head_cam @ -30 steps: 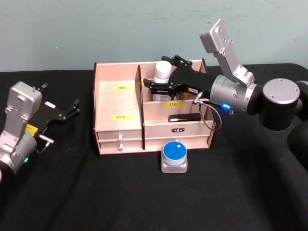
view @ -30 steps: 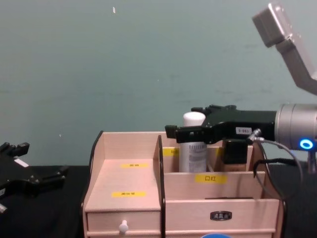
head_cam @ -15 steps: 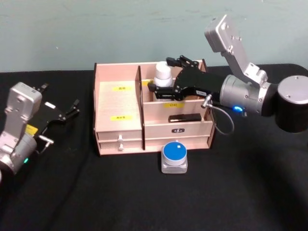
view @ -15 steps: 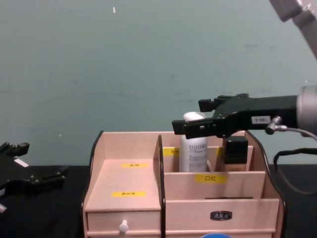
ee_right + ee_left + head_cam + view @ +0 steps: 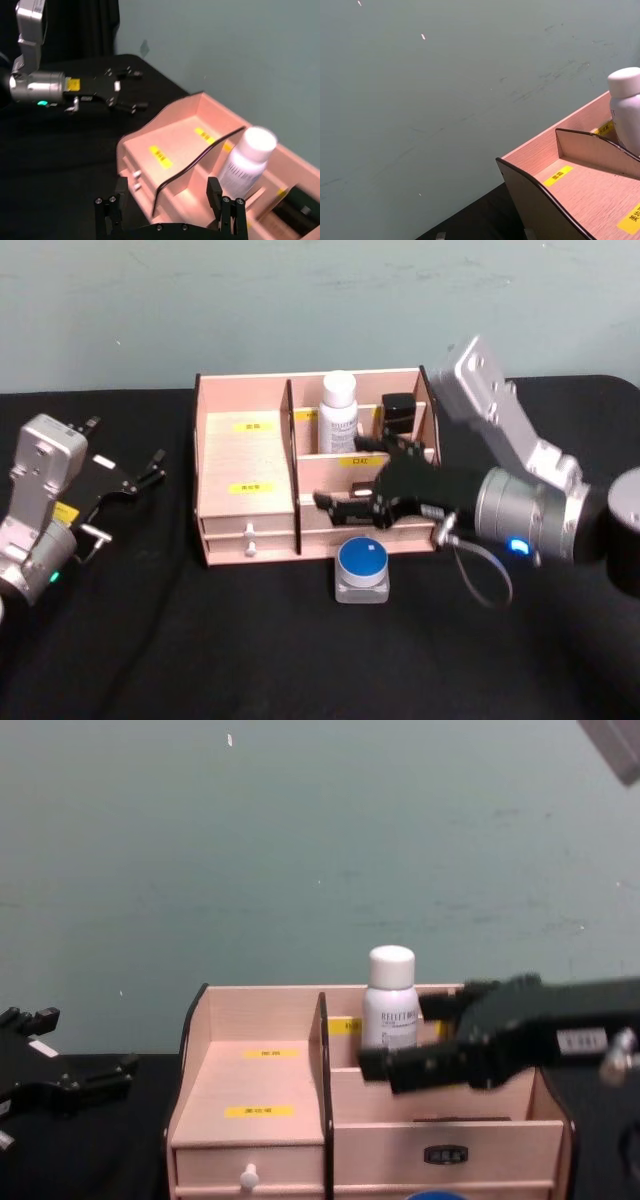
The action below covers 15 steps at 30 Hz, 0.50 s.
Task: Pick up the facial cleanser and watermelon frost from the table and place them into the tiered storage box.
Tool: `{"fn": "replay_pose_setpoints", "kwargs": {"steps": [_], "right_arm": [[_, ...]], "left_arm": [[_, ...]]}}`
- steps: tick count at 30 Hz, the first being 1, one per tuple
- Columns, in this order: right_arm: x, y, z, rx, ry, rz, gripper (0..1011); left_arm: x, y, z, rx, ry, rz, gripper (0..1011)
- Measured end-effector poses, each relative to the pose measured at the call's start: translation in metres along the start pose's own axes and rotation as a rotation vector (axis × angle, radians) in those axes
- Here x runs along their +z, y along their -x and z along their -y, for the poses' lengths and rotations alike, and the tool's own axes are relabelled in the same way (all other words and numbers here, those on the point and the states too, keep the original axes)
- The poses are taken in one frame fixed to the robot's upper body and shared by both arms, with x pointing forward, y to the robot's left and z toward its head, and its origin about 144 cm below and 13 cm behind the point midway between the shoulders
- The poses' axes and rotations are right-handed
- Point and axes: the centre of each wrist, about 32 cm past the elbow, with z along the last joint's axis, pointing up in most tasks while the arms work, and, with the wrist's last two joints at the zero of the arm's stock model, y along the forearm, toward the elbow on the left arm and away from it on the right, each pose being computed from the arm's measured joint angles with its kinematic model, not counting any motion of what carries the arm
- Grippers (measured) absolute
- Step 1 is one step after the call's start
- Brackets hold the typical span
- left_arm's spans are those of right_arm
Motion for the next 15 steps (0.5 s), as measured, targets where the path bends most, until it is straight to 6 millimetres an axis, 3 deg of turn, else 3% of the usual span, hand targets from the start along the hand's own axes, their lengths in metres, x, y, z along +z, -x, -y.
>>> {"fn": "replay_pose_setpoints", "kwargs": {"steps": [9, 15], "right_arm": [[-0.03, 0.041, 0.011, -0.04, 0.107, -0.105, 1002], [-0.041, 0.052, 0.017, -0.085, 0.154, -0.136, 1002]], "left_arm": [[0.0, 0.0, 0.0, 0.0, 0.0, 0.0, 1009], [0.0, 0.0, 0.0, 0.0, 0.0, 0.0, 1010]]}}
